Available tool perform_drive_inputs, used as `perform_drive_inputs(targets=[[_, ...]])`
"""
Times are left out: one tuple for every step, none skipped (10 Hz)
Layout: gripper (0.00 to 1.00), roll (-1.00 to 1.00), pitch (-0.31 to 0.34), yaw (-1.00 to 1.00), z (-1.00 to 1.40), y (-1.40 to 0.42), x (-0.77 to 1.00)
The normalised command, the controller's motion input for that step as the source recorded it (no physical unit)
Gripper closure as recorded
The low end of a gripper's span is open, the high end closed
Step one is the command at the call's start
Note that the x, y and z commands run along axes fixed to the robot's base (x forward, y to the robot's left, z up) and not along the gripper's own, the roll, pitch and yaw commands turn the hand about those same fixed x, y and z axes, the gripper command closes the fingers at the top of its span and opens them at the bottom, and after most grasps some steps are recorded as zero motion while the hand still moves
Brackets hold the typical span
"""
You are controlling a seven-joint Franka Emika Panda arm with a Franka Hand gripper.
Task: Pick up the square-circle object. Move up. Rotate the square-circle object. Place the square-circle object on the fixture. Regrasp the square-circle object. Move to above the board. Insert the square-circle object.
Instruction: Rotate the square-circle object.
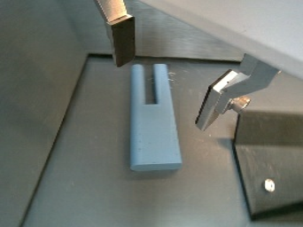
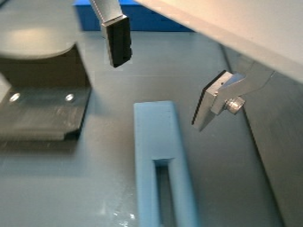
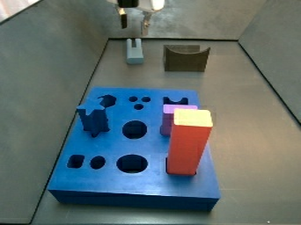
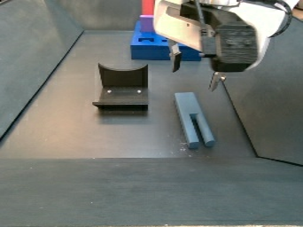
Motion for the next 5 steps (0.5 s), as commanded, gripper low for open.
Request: perform_drive_inputs(targets=[[0.0,0.0,-0.004,1.0,-0.04,0.0,0.03],[0.0,0.0,-0.004,1.0,-0.04,0.0,0.03],[0.0,0.0,-0.005,1.0,-0.04,0.0,0.03],[0.0,0.0,-0.005,1.0,-0.04,0.0,0.03],[0.0,0.0,-0.006,1.0,-0.04,0.0,0.03]])
